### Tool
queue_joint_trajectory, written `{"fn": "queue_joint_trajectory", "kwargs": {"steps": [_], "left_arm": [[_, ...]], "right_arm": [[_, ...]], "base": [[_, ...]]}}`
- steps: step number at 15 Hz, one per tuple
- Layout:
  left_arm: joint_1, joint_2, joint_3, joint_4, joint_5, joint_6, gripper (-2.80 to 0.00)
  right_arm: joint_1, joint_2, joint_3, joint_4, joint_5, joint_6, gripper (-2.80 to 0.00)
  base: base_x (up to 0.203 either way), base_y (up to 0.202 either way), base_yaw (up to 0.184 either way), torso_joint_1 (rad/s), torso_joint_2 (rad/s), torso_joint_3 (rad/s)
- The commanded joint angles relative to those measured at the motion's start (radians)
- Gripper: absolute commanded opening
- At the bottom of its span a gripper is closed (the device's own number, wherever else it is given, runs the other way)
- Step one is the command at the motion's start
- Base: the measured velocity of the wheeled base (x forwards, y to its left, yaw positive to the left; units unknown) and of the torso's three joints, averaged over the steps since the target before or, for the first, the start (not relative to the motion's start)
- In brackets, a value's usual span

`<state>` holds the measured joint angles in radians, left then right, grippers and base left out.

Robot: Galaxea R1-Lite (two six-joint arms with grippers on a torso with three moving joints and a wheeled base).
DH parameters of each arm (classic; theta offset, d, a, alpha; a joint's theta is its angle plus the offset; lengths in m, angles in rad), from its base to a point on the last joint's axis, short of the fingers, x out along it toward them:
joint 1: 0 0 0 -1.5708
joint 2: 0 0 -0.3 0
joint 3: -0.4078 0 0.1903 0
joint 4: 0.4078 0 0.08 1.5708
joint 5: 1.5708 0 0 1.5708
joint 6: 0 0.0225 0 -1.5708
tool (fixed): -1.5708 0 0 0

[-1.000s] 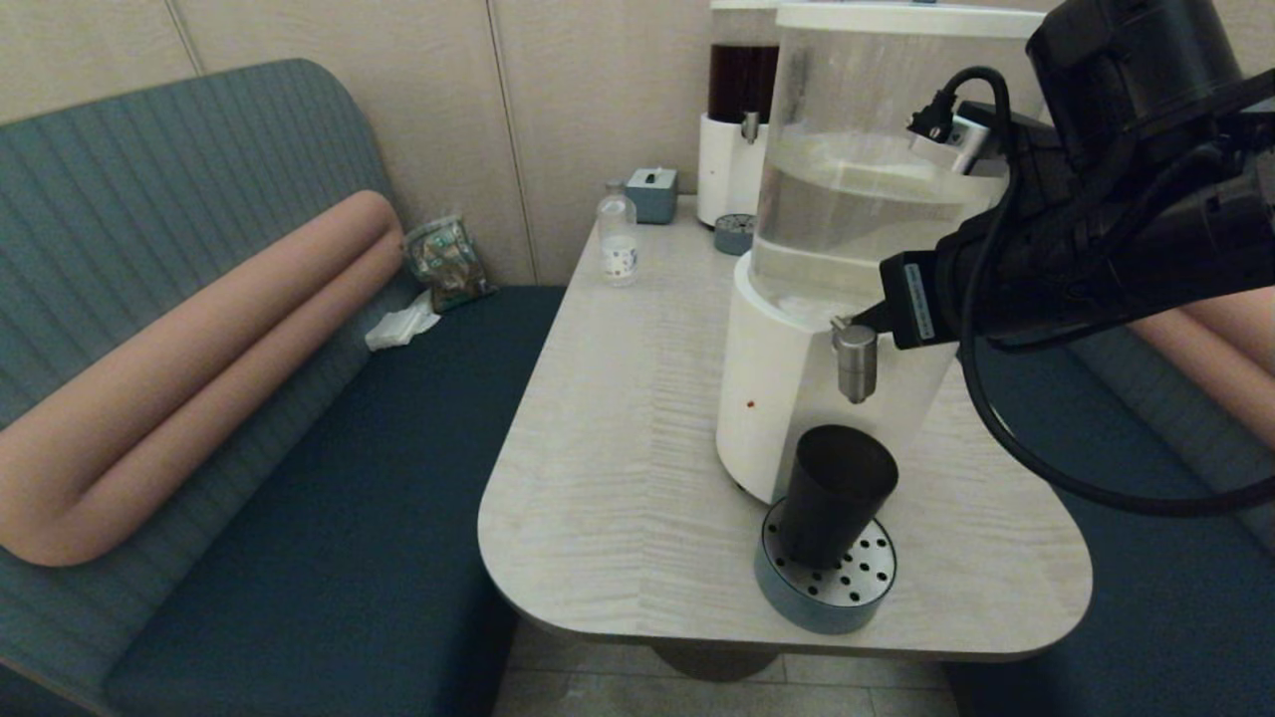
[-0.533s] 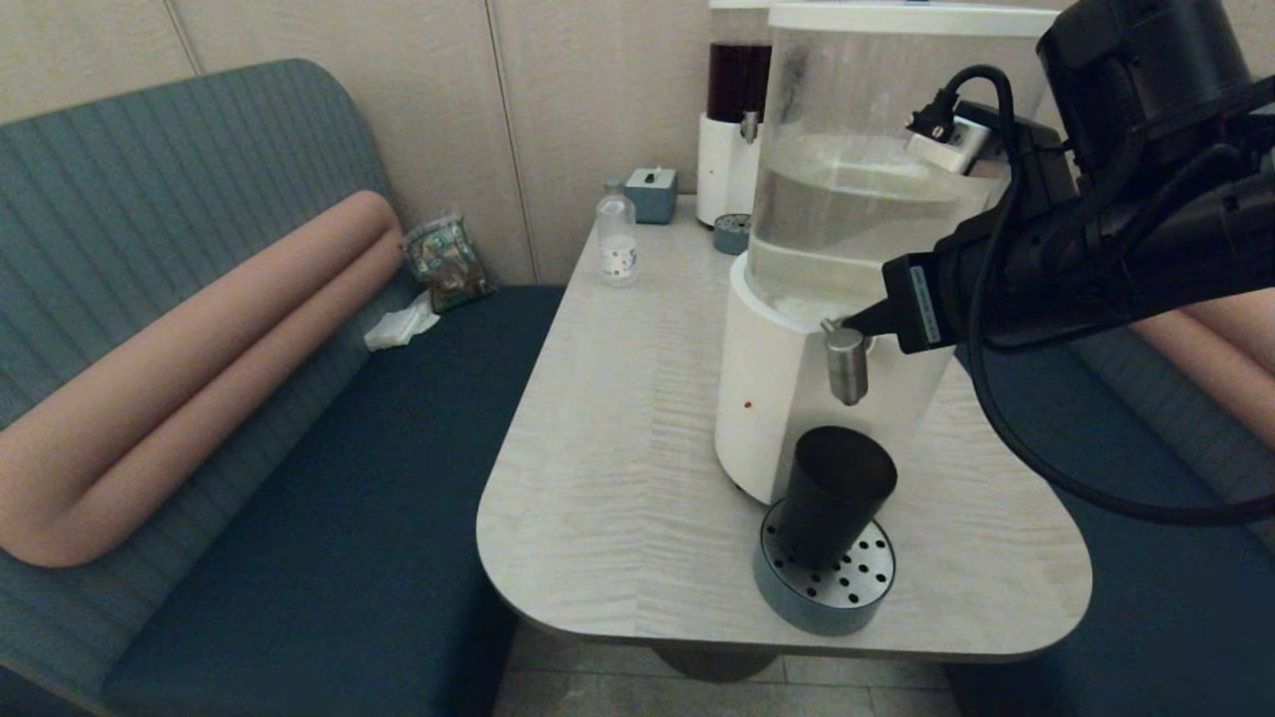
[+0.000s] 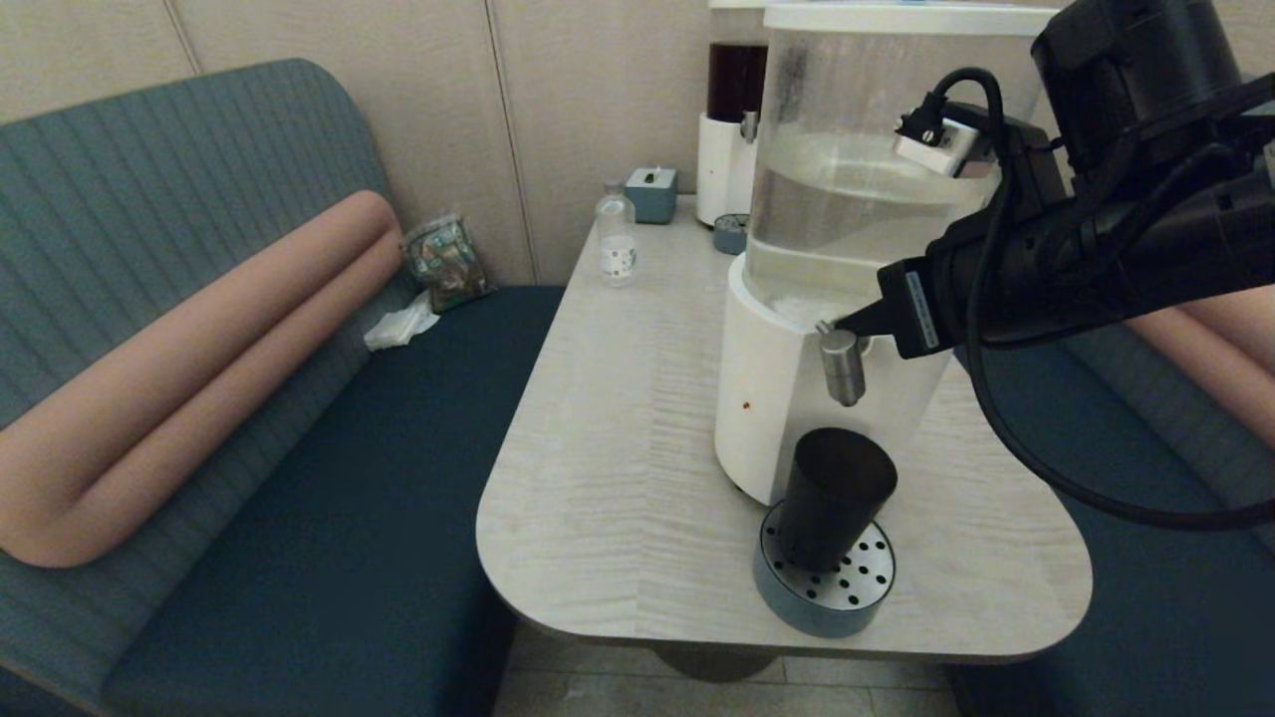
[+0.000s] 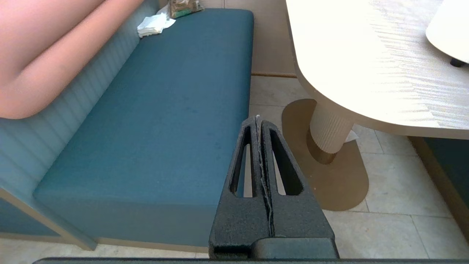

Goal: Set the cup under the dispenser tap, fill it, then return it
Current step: Turn off the faucet

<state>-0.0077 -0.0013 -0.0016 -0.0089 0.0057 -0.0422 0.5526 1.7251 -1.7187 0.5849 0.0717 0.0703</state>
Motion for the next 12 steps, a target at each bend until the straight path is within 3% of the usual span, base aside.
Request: {"fn": "queue_joint_trajectory", "kwargs": {"steps": [1, 12], "left_arm": [[0.0, 0.001, 0.0, 0.0, 0.0, -0.001, -2.8], [0.0, 0.001, 0.0, 0.0, 0.0, -0.001, -2.8]], "right_arm": [[-0.004, 0.005, 0.007, 0.006, -0.002, -0.028, -2.8], [-0.006, 0.007, 0.01, 0.006, -0.002, -0.154, -2.8]], "base": [[0.0, 0.0, 0.0, 0.0, 0.0, 0.0], [0.0, 0.0, 0.0, 0.0, 0.0, 0.0]]}}
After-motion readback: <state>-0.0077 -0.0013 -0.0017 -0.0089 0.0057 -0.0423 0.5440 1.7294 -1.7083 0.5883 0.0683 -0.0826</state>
